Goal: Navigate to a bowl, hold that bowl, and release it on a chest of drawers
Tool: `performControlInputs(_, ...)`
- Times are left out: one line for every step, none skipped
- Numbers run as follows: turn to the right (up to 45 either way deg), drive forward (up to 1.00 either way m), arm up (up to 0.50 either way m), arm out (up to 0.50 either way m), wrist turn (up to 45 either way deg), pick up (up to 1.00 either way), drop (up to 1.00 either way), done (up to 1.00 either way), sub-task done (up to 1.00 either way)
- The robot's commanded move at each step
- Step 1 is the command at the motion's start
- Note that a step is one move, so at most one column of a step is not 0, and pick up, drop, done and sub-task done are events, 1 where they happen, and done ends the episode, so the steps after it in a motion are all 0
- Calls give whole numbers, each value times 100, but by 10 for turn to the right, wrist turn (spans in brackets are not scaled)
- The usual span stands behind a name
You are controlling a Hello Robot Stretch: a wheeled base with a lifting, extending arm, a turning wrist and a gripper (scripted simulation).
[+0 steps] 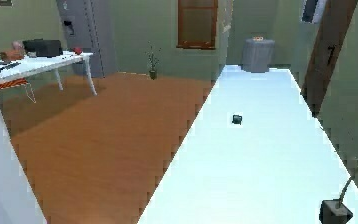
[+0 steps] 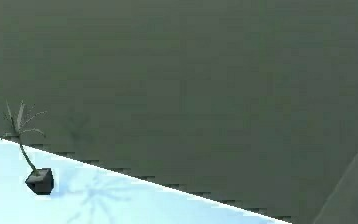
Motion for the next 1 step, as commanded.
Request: performControlInputs(0, 60, 0, 0, 0, 0, 0, 0, 0)
